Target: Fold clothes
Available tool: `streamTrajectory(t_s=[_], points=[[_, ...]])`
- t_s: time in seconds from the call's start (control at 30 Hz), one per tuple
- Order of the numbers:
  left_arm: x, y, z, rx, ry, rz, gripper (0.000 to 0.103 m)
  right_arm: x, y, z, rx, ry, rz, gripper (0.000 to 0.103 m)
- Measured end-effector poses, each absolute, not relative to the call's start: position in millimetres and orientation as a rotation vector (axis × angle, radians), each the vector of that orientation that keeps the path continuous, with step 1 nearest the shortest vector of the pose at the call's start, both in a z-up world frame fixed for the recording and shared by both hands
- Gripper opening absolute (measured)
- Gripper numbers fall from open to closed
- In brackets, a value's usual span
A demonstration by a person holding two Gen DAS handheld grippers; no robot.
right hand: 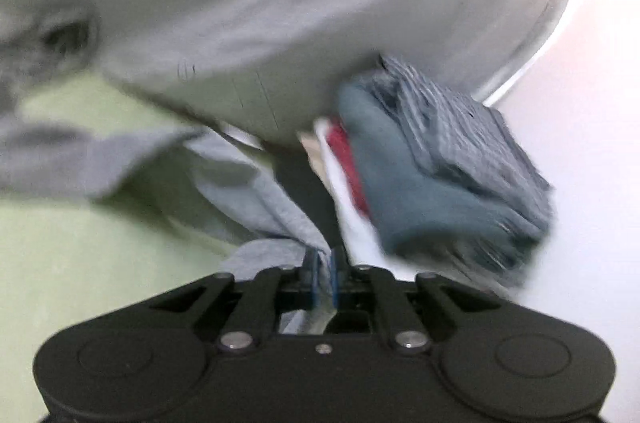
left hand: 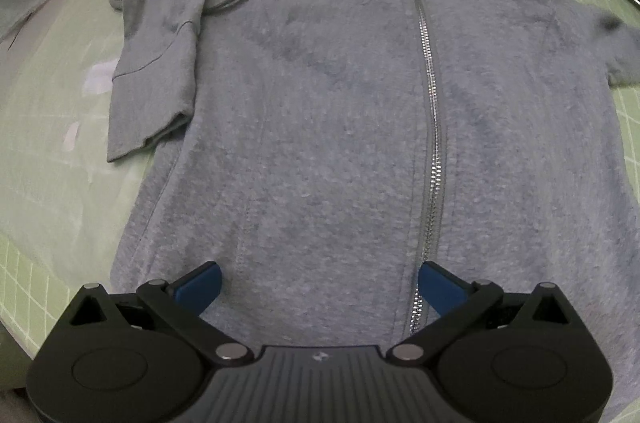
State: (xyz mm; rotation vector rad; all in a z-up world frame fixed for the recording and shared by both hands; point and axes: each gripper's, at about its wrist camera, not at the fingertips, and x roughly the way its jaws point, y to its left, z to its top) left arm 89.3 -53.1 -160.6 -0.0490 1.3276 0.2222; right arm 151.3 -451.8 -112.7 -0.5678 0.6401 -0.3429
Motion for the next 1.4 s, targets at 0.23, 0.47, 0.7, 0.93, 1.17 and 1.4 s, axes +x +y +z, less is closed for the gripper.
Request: streamTrajectory(t_s=[0.23, 0.47, 0.7, 0.93, 1.17, 1.4], points=[[89, -53, -151, -0.053, 1.298, 0.187, 0.103, 112, -467, -136, -0.554, 0.777, -0.336, 0.041], [95, -62, -147, -0.059, 1.284, 0.167, 0.103, 139, -458, -148, -0.547, 0.831, -0.378, 0.062], [103, -65, -146, -0.077, 1.269, 0.16, 0.103, 140, -496, -149, -0.387, 0.883, -0.461, 0.078], [110, -71, -149, -0.076, 1.273, 0.144, 0.103, 131, -523, -126, -0.33, 0.828, -0.384, 0.007], [115, -70, -153, -0.077, 1.272, 0.144, 0.103, 110, -523, -123, -0.688, 0.648, -0.678, 0.007], [113, -62, -154, -0.095, 1.273, 0.161, 0.103, 92, -533, -162, -0.473, 0.911, -0.668, 0.035]])
